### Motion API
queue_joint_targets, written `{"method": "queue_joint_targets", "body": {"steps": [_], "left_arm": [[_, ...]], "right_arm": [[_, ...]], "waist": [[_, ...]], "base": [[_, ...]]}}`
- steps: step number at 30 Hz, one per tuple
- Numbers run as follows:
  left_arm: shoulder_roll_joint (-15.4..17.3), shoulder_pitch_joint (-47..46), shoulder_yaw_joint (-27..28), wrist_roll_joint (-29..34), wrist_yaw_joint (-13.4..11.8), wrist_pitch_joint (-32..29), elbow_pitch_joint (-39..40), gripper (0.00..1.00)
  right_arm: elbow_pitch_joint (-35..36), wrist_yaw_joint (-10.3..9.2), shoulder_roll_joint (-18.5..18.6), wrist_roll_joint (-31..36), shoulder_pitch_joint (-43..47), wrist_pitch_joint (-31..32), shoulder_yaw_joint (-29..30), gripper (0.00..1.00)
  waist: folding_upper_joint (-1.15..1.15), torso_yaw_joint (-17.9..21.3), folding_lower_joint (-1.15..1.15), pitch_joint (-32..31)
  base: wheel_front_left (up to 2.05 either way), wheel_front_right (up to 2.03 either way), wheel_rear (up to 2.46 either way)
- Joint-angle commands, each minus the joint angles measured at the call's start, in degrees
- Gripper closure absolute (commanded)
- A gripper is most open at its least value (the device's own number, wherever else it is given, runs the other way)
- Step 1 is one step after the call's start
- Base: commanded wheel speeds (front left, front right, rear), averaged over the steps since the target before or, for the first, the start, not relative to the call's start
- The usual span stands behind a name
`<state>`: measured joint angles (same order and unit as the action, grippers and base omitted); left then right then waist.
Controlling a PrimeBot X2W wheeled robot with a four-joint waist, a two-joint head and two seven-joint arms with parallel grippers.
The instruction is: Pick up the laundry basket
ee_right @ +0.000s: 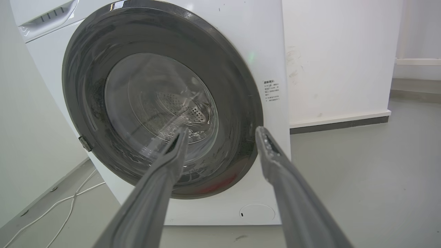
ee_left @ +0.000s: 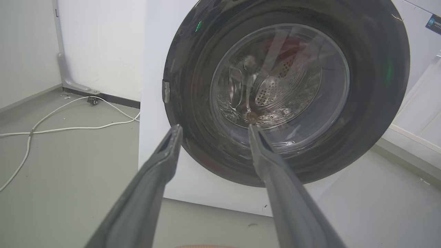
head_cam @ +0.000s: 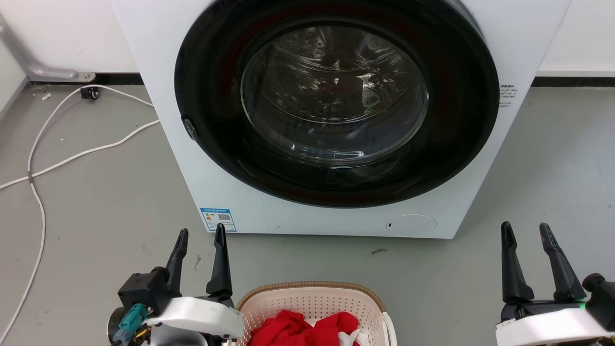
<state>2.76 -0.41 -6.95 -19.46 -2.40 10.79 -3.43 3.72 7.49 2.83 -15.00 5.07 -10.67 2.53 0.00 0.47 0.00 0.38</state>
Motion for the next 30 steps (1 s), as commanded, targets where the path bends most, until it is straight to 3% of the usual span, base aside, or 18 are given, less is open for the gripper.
{"method": "queue_joint_targets", "body": {"steps": [1, 30], "left_arm": [[0.14, 0.26, -0.22, 1.55, -0.35, 0.52, 0.44, 0.00], [0.16, 1.59, -2.16, 13.89, -2.35, 3.79, -0.41, 0.00]], "right_arm": [[0.79, 0.00, 0.09, 1.45, 0.71, -0.62, -0.02, 0.00], [0.96, -0.01, 0.09, 9.81, 2.96, -3.97, -0.24, 0.00]], "waist": [[0.00, 0.01, 0.00, -0.02], [0.00, -0.18, 0.00, -0.25]], "base": [[0.00, 0.00, 0.00], [0.00, 0.00, 0.00]]}}
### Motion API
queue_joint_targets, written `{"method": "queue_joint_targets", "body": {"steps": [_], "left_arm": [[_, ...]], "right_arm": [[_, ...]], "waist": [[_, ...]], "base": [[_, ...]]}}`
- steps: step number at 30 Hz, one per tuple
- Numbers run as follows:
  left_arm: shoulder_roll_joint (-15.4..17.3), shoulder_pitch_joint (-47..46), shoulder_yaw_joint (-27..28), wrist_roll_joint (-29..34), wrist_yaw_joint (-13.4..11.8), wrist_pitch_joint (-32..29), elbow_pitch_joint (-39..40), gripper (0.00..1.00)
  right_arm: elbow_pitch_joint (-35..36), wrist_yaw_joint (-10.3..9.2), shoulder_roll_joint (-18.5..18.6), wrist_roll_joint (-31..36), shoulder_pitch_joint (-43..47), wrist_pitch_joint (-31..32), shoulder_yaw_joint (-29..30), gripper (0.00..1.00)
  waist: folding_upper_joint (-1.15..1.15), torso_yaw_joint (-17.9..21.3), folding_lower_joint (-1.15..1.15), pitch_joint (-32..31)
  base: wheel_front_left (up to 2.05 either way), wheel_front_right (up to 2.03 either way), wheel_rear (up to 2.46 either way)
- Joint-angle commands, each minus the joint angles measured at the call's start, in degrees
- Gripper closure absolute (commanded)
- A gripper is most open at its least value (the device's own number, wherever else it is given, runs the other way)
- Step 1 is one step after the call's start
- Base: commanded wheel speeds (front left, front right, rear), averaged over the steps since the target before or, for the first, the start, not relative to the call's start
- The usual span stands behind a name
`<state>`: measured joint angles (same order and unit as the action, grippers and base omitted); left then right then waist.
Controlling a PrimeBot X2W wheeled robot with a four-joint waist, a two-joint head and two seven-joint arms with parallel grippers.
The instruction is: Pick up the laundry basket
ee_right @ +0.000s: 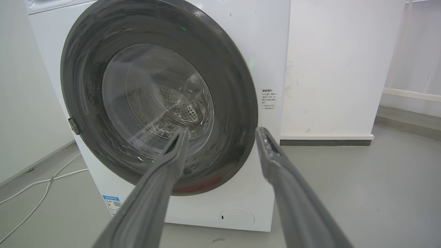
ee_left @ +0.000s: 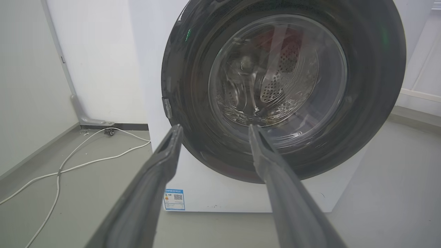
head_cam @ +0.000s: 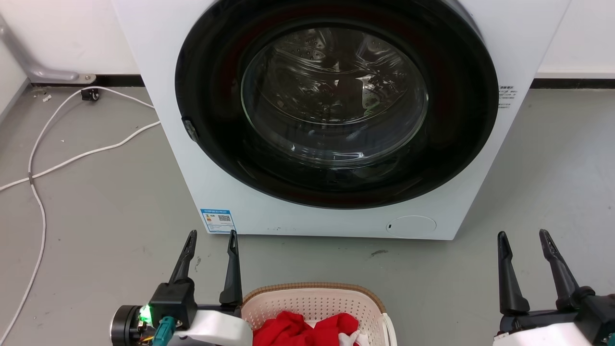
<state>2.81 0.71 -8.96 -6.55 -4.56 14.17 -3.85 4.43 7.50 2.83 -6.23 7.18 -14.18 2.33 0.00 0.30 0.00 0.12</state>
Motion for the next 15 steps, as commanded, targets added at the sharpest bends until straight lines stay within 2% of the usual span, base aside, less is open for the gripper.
{"method": "queue_joint_targets", "body": {"steps": [1, 7, 15], "left_arm": [[0.11, 0.52, -0.18, 1.33, -0.32, 0.55, -0.04, 0.00], [0.11, 0.73, -0.33, 3.62, -0.77, 1.16, -0.27, 0.00], [0.11, 0.84, -0.22, 3.17, -1.05, 1.12, -0.60, 0.00]], "right_arm": [[0.25, -0.02, 0.09, 1.28, 0.87, -0.51, -0.04, 0.00], [0.12, -0.02, 0.08, 2.78, 1.26, -1.12, -0.23, 0.00], [-0.47, -0.02, 0.08, 1.36, 1.25, -1.04, -0.16, 0.00]], "waist": [[0.00, -0.01, 0.00, 0.02], [0.00, 0.03, 0.00, 0.02], [0.00, 0.06, 0.00, 0.05]], "base": [[0.00, 0.00, 0.00], [0.00, 0.00, 0.00], [0.00, 0.00, 0.00]]}}
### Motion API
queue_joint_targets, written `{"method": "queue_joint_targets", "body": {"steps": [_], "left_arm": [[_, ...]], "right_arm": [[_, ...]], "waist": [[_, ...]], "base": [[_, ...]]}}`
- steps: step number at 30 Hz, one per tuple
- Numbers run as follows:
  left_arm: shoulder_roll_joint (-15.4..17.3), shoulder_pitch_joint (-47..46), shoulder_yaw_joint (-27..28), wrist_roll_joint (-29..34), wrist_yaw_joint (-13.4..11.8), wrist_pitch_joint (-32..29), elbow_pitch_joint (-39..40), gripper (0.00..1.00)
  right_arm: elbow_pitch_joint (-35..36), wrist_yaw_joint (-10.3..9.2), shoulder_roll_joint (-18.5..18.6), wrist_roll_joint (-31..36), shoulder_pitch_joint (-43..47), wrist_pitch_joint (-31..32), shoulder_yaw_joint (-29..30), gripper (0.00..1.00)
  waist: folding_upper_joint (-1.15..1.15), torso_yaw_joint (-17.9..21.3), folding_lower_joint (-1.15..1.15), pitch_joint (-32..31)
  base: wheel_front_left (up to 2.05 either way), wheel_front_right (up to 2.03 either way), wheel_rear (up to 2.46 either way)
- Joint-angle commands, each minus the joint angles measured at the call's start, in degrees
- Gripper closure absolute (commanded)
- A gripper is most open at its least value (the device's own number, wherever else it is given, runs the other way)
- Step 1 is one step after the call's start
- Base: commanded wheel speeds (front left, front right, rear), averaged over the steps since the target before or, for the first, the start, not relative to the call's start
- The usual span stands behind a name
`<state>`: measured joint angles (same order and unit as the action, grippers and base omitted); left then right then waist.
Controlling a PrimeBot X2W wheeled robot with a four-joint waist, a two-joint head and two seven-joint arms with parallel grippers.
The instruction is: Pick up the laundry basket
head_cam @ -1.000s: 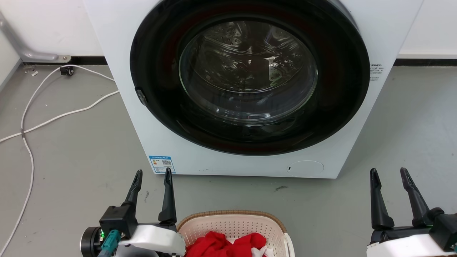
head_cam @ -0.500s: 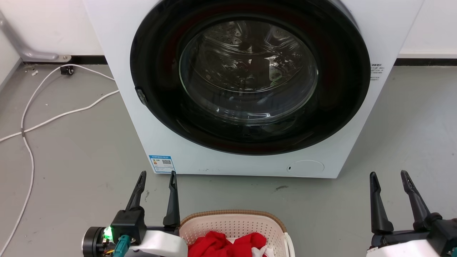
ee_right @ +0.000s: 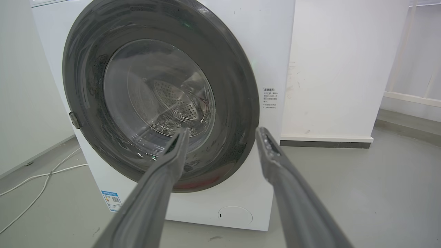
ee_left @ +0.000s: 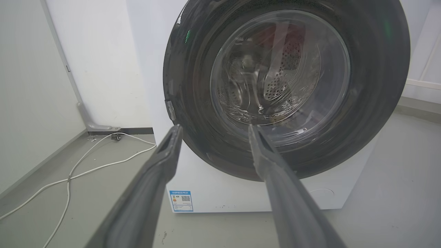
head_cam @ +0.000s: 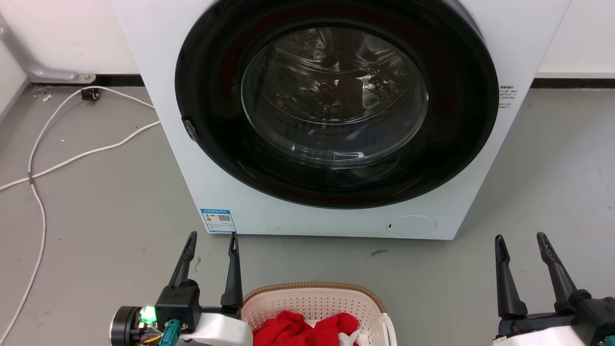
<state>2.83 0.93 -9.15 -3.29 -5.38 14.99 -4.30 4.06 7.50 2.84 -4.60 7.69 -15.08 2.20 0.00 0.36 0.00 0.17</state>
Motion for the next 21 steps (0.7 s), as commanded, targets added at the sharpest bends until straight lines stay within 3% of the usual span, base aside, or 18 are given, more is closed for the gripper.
{"method": "queue_joint_targets", "body": {"steps": [1, 21], "left_arm": [[0.09, 0.63, -0.01, -0.10, -0.28, 0.30, -0.16, 0.00], [0.09, 0.61, 0.68, 0.07, -0.37, 0.25, -0.59, 0.00]], "right_arm": [[-0.14, -0.02, 0.07, -0.43, 0.76, -0.14, 0.00, 0.00], [-0.74, -0.02, 0.06, -0.28, 0.83, -0.14, -0.57, 0.00]], "waist": [[0.00, 0.00, 0.00, 0.01], [0.00, -0.08, 0.00, 0.51]], "base": [[0.00, 0.00, 0.00], [0.00, 0.00, 0.00]]}}
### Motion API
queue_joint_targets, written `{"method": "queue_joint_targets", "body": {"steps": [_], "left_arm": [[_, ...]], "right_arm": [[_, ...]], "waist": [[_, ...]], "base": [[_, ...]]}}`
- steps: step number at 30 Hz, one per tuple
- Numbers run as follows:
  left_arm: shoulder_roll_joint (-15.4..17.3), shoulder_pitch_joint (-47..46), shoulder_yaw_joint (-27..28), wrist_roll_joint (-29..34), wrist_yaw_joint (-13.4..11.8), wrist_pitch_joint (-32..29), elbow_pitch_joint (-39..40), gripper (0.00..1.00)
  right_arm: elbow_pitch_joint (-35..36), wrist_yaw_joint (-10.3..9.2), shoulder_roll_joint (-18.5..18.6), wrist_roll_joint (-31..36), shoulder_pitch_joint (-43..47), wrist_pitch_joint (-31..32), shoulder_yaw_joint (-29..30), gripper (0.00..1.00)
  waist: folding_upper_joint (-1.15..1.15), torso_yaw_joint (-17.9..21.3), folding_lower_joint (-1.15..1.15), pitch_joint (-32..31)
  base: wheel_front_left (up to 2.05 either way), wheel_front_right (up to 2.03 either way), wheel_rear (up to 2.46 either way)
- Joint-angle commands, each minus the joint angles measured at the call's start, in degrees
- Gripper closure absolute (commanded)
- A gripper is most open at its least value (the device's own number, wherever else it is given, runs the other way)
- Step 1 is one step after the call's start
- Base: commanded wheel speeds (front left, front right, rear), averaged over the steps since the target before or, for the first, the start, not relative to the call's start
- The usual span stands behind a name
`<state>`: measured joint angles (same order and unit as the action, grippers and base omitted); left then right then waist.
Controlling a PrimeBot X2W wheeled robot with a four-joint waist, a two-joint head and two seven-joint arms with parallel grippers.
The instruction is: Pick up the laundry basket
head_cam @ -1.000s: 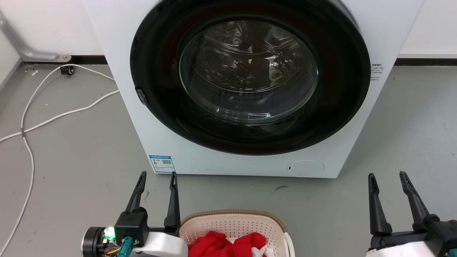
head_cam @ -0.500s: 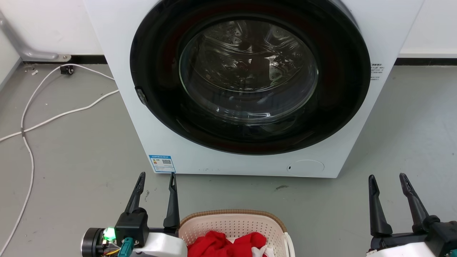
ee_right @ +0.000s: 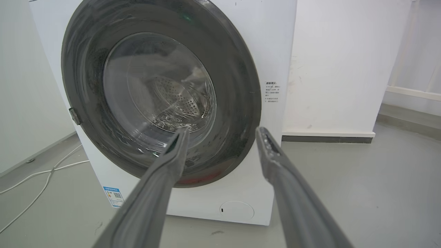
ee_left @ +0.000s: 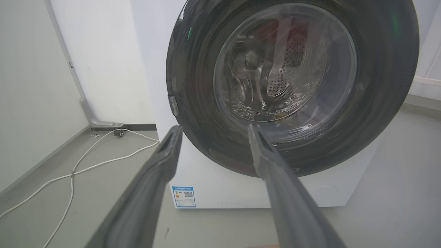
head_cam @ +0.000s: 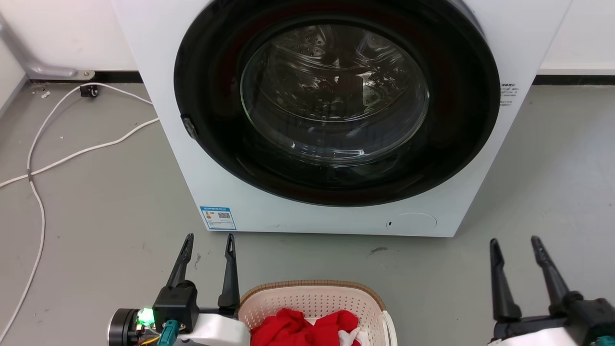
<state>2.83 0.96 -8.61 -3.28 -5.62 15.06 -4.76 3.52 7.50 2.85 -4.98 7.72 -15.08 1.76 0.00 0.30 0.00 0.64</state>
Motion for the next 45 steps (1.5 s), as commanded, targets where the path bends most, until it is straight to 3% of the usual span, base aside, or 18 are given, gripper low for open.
{"method": "queue_joint_targets", "body": {"steps": [1, 13, 30, 45], "left_arm": [[0.09, 0.53, 0.27, 0.04, -0.13, 0.18, -0.35, 0.00], [0.08, -4.31, 1.89, -1.49, 2.31, 0.17, -9.56, 0.00], [0.19, -18.06, 4.28, -2.05, 8.97, 0.17, -36.61, 0.00], [1.18, -30.79, 4.36, -2.00, 10.36, 0.17, -54.36, 0.00]], "right_arm": [[-0.75, -0.02, 0.05, 0.39, 0.91, -0.14, -0.37, 0.00], [-13.91, -0.02, 0.04, 5.83, -4.05, -0.14, -4.55, 0.00], [-42.32, -0.03, 0.02, 12.83, -20.51, -0.13, -7.34, 0.00], [-59.66, -0.03, 0.01, 14.24, -34.66, -0.13, -11.17, 0.00]], "waist": [[0.00, -0.04, 0.00, 0.15], [0.00, -0.70, 0.00, 7.65], [0.00, -1.16, 0.00, 22.22], [0.00, -1.76, 0.00, 32.95]], "base": [[0.00, 0.00, 0.00], [0.00, 0.00, 0.00], [0.00, 0.00, 0.00], [0.00, 0.00, 0.00]]}}
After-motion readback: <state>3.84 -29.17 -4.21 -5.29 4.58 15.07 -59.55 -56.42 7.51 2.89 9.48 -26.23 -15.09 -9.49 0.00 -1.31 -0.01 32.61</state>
